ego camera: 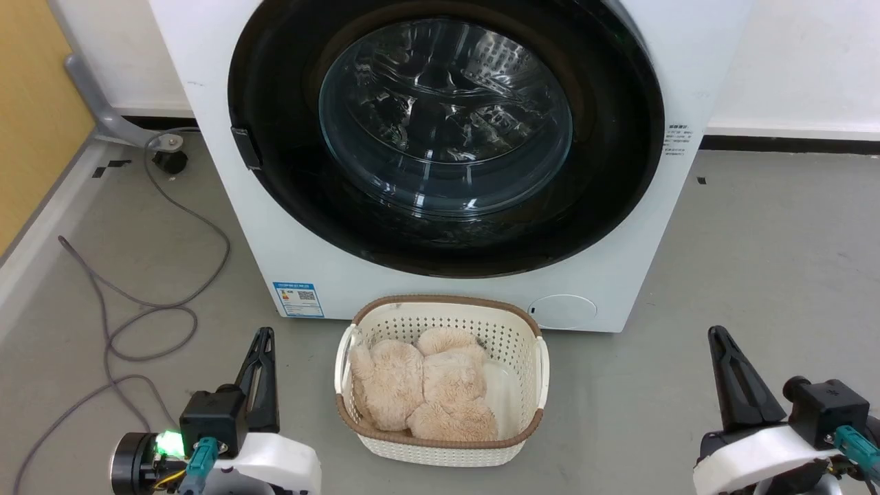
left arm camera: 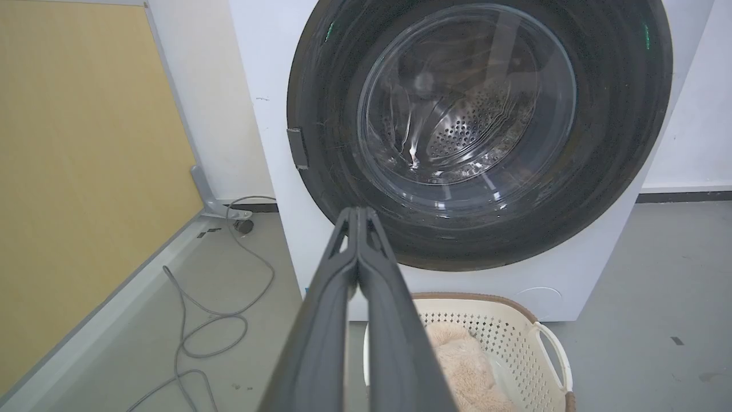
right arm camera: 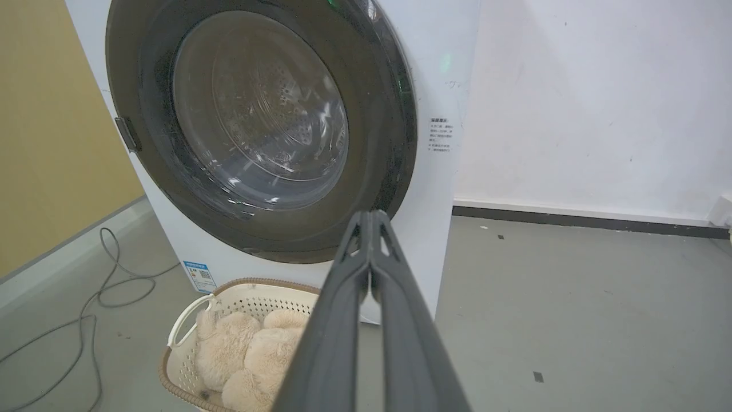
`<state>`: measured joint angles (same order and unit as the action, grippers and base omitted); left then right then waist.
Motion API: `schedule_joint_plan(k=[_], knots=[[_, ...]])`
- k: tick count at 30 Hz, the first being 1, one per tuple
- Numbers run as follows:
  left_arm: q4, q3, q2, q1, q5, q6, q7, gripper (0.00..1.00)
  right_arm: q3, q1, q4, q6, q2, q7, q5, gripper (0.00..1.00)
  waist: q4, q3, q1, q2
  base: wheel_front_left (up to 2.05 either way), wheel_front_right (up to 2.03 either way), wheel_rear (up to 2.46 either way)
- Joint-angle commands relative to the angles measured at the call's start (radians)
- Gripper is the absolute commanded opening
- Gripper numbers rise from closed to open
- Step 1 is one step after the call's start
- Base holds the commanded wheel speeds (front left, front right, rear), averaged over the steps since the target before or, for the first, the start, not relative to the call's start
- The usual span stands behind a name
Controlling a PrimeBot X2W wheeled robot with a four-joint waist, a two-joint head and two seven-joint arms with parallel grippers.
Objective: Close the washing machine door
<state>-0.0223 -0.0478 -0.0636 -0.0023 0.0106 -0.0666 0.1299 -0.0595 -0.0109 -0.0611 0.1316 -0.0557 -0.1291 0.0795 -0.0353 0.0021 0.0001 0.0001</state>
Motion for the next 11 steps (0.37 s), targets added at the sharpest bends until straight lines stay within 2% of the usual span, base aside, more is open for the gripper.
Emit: schedule_joint_plan(k=[1,11], knots=[[0.005,0.005,0.002,0.001,-0.005,0.01,-0.009,0.0,0.004,0.006,0.008,0.0,0.003,0.008,-0.008,0.0,0.001,0.0,-0.0001,-0.0001,0.0,0.0,0.0],[0.008,0.013,0.004,0.001,-0.006,0.019,-0.029,0.0,0.014,0.007,0.017,-0.001,0.003,0.028,-0.02,0.0,0.007,0.0,-0.0001,-0.0001,0.0,0.0,0.0]])
